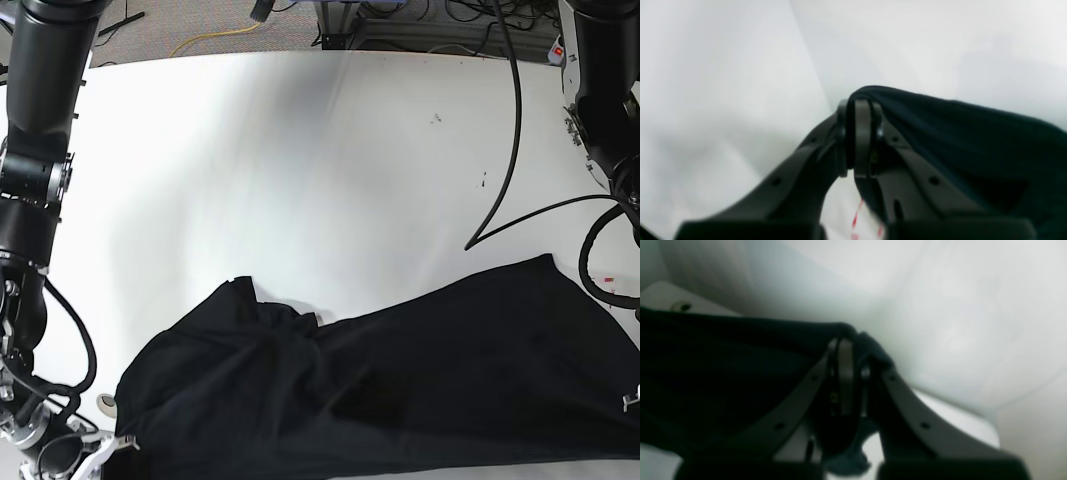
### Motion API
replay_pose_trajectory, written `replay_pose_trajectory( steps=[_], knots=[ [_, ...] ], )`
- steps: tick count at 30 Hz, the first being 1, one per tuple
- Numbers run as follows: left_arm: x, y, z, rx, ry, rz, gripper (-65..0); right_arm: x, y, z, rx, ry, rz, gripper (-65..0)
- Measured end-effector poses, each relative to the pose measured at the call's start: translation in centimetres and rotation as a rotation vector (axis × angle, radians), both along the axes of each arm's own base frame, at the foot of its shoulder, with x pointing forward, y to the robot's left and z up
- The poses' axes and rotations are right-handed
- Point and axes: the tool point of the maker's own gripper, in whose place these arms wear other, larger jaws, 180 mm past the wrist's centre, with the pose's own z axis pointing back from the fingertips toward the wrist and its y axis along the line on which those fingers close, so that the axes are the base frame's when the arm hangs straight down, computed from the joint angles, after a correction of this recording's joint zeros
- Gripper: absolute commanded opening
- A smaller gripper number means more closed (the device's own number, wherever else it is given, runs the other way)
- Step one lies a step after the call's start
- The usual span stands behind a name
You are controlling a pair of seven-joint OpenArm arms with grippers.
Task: Fold the T-shirt properly
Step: 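Lift the T-shirt with both grippers and lay it flat, stretched between them, then lift the T-shirt again with both grippers and lay it flatter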
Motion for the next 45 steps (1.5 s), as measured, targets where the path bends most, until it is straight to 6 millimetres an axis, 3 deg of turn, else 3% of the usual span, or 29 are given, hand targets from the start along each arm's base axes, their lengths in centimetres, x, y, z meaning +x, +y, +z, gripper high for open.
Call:
replay_pose_trajectory(
  steps=[5, 12, 17, 21, 25, 29, 38, 45],
  knots=[
    [0.0, -0.3, -4.3, 0.065, 0.139, -0.034, -64.9, -2.3, -1.2, -6.0, 0.012, 0.12, -0.032, -65.0],
    [-1.4, -1.3, -13.8, 0.078, 0.389, -0.091, -65.0, -5.5, -1.2, -13.0, 0.091, 0.223, -0.055, -65.0],
    [-4.2, -1.2, -20.4, 0.02, 0.525, -0.079, -65.0, -8.7, -0.5, -19.2, 0.108, 0.359, -0.062, -65.0],
    [-6.7, -2.4, -25.1, -0.025, 0.598, -0.127, -65.0, -11.4, -0.2, -21.6, 0.174, 0.397, -0.08, -65.0],
    [-9.9, -1.9, -28.8, -0.053, 0.704, -0.096, -65.0, -14.3, -0.8, -25.4, 0.183, 0.507, -0.122, -65.0],
    [-12.6, -1.2, -30.8, -0.072, 0.764, -0.08, -65.0, -17.1, -0.8, -27.7, 0.207, 0.563, -0.127, -65.0],
    [-16.5, -0.9, -33.4, -0.082, 0.775, -0.074, -65.0, -22.7, -0.2, -32.7, 0.261, 0.709, -0.17, -65.0],
    [-18.8, 0.7, -34.2, -0.101, 0.797, -0.02, -65.0, -26.0, -0.3, -34.4, 0.309, 0.796, -0.189, -65.0]
  ],
)
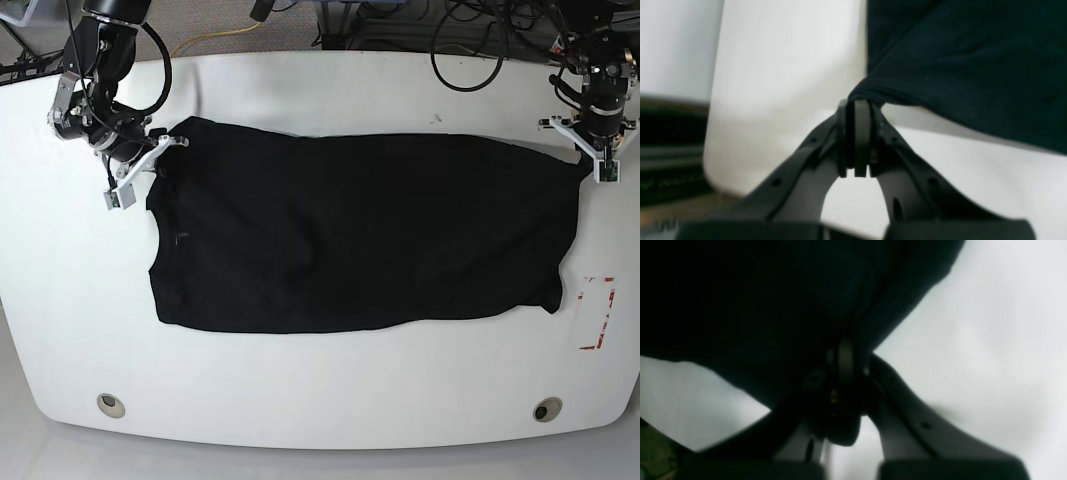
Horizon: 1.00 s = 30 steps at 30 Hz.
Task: Fold the T-shirt properly
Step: 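Lift the T-shirt again with both grippers and lay it flatter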
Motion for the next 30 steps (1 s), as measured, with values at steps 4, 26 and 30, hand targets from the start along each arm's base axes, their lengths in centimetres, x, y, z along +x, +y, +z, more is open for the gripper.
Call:
replay_pose_trajectory(
  steps=[4, 26, 30],
  knots=[
    [-1.2, 0.0, -0.8, 0.003, 0.045, -0.011, -65.0, -0.9, -0.7, 0.3, 0.045, -0.008, -0.025, -65.0],
    [3.6, -8.0, -1.0, -0.128, -0.084, -0.202, -65.0, 1.0, -2.1, 0.8, -0.068, -0.093, -0.045, -65.0],
    [5.5, -8.9, 0.0, -0.15, -0.144, -0.2, -65.0, 3.9, -2.8, 1.7, -0.172, -0.123, -0.059, -65.0]
  ],
)
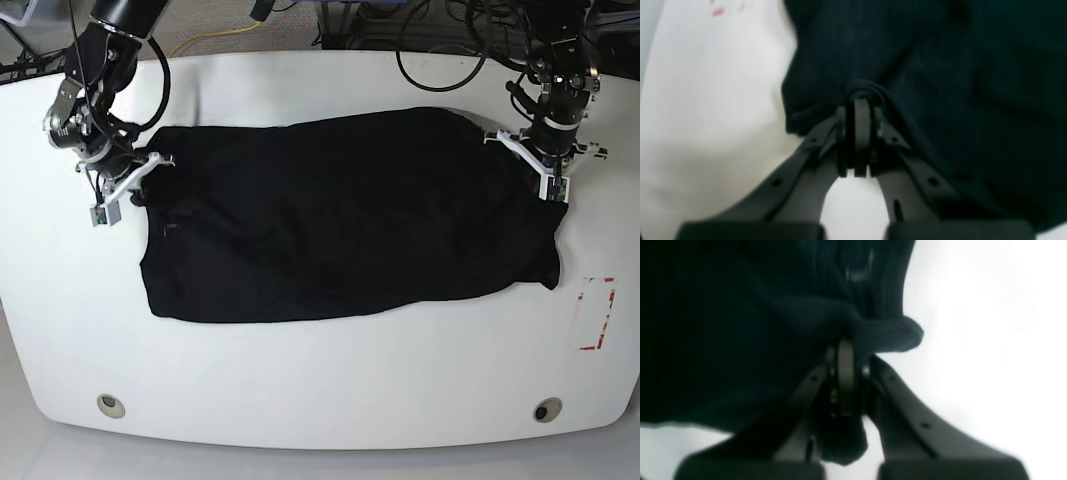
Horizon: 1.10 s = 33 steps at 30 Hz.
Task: Fold the T-shirt properly
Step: 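Lift the T-shirt again with both grippers and lay it flatter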
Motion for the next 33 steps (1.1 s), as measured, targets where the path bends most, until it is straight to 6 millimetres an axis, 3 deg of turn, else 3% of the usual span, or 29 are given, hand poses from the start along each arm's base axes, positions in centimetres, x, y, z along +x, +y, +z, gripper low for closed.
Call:
replay_pose_trajectory(
  steps=[6, 11, 18, 20, 25, 28, 33],
  knots=[
    [2.5, -0.6, 1.9, -0.011, -0.074, -0.001, -65.0, 4.8, -1.5, 2.6, -0.164, -0.086, -0.039, -65.0],
    [5.1, -3.1, 3.6, -0.032, -0.134, -0.066, -65.0, 8.8, 0.2, 3.8, -0.223, -0.154, 0.028, -65.0],
    [9.7, -3.6, 8.8, -0.018, -0.255, -0.074, -65.0, 13.3, -0.4, 7.1, -0.29, -0.211, 0.081, -65.0],
    [10.9, -3.7, 10.2, -0.022, -0.261, -0.069, -65.0, 14.6, -0.4, 8.9, -0.313, -0.251, 0.098, -65.0],
    [14.0, -3.1, 16.3, -0.008, -0.38, -0.05, -65.0, 17.8, 0.4, 14.0, -0.369, -0.353, 0.142, -65.0],
    [14.9, -2.5, 18.7, 0.016, -0.409, -0.026, -65.0, 19.1, 0.9, 16.6, -0.397, -0.391, 0.161, -65.0],
    [16.3, -1.3, 24.5, 0.077, -0.52, 0.023, -64.9, 21.2, 1.0, 22.8, -0.437, -0.501, 0.179, -65.0]
  ],
)
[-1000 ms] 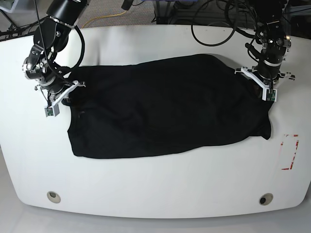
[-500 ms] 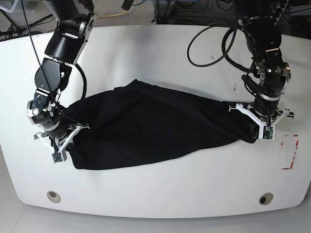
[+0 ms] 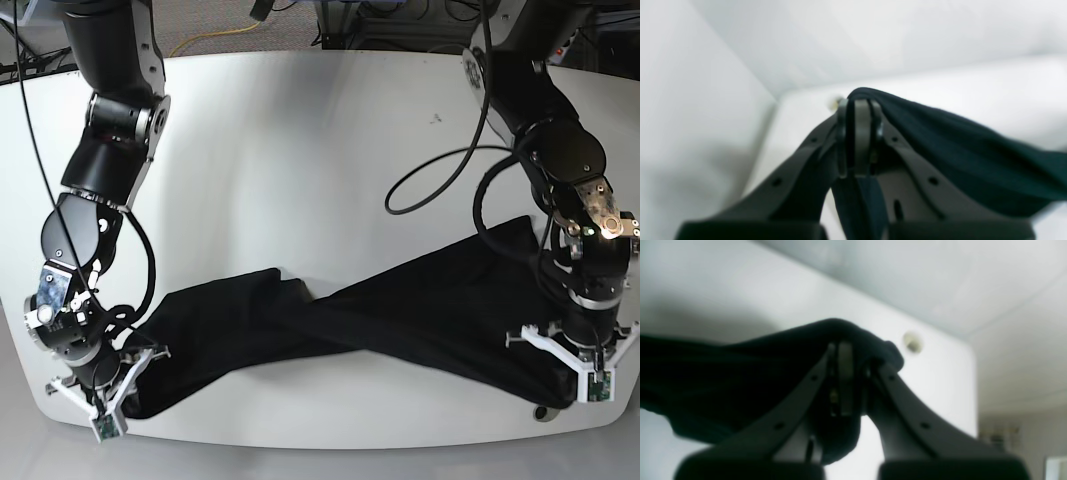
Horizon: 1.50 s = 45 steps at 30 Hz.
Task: Fold the T-shirt properly
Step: 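Lift the T-shirt again with both grippers and lay it flatter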
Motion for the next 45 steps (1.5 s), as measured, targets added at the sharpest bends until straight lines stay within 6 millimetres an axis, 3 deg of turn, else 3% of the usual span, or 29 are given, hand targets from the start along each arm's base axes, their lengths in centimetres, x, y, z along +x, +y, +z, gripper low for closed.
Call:
replay_pose_trajectory(
  steps=[4, 8, 13, 16, 18, 21, 24, 26, 33, 37, 45],
  knots=[
    [0.5, 0.4, 4.7, 0.014, -0.097, 0.011, -64.9, 1.2, -0.1, 5.4, -0.015, -0.094, -0.002, -65.0],
    [0.3, 2.3, 9.3, 0.045, -0.146, 0.064, -64.9, 1.9, -0.3, 10.9, -0.084, -0.16, -0.008, -65.0],
    [-1.4, 4.0, 17.6, 0.09, -0.321, 0.115, -64.7, 1.8, 0.3, 18.6, -0.119, -0.304, 0.009, -65.0],
    [-2.5, 4.0, 21.9, 0.138, -0.408, 0.124, -64.7, 1.5, 0.5, 21.9, -0.155, -0.354, 0.004, -65.0],
    [-2.9, 3.6, 23.6, 0.184, -0.438, 0.122, -64.7, 1.2, 0.9, 23.2, -0.195, -0.354, 0.011, -65.0],
    [-2.9, 2.8, 24.2, 0.24, -0.445, 0.102, -64.7, 0.8, 1.2, 24.2, -0.238, -0.344, 0.025, -65.0],
    [-2.2, 2.6, 22.3, 0.283, -0.372, 0.089, -64.7, 0.1, 1.1, 23.9, -0.273, -0.332, 0.012, -65.0],
    [-1.4, 2.7, 20.0, 0.297, -0.297, 0.082, -64.7, -0.5, 1.0, 22.3, -0.294, -0.308, 0.0, -65.0],
    [-0.4, 3.3, 11.7, 0.326, -0.092, 0.049, -64.7, -2.7, -0.4, 12.6, -0.3, -0.142, -0.044, -65.0],
    [-0.6, 4.0, 7.7, 0.325, -0.005, 0.045, -64.7, -4.4, 0.3, 7.6, -0.28, -0.074, -0.029, -65.0],
    [-2.2, 2.9, -4.4, 0.26, 0.262, -0.023, -65.0, -8.5, -0.3, -2.3, -0.165, 0.104, -0.064, -65.0]
  ],
)
